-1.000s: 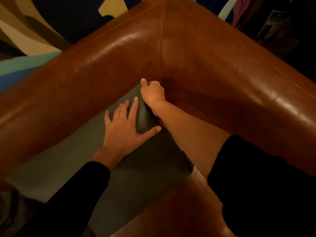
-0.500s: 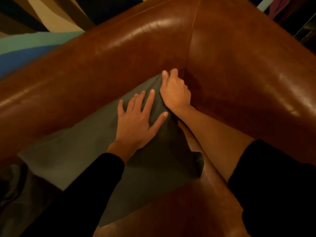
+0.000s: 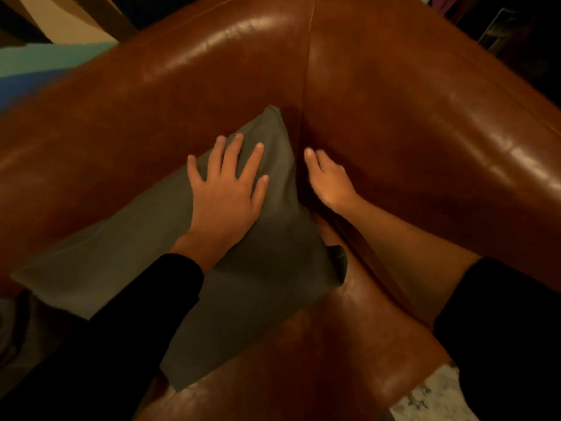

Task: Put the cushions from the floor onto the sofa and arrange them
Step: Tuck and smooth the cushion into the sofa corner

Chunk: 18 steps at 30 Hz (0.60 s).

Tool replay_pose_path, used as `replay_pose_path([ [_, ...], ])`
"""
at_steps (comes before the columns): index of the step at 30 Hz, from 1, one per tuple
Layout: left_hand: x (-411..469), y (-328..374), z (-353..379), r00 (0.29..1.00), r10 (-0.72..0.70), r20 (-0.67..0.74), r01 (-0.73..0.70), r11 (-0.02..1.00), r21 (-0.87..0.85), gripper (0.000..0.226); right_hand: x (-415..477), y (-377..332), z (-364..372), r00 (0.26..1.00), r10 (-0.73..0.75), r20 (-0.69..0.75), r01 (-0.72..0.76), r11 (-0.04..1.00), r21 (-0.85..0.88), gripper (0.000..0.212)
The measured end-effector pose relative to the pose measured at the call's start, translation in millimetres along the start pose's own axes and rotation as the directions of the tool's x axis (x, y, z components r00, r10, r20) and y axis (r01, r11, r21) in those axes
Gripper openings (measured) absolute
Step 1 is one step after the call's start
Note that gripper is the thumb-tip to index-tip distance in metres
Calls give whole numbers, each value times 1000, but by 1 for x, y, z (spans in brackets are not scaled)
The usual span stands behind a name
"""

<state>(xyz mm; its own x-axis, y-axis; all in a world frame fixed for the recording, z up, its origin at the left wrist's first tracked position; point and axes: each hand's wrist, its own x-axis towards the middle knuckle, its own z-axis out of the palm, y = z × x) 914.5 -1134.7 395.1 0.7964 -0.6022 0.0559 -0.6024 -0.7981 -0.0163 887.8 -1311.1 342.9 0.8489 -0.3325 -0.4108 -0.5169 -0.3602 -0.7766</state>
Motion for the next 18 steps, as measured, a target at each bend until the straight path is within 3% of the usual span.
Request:
replay_pose_path([
  [4, 4, 22, -3, 979, 199, -53, -201, 980, -19, 45, -35, 41, 4, 1000, 17, 1, -17, 997, -75, 40],
  [11, -13, 47, 8, 851, 496, 172, -510, 859, 41, 52, -73, 61, 18, 998, -8, -67, 0, 992, -124, 34],
  [18, -14, 67, 19, 764, 562, 317, -591, 807, -8, 49, -100, 76, 39, 987, 35, -154, -35, 999, 7, 34],
])
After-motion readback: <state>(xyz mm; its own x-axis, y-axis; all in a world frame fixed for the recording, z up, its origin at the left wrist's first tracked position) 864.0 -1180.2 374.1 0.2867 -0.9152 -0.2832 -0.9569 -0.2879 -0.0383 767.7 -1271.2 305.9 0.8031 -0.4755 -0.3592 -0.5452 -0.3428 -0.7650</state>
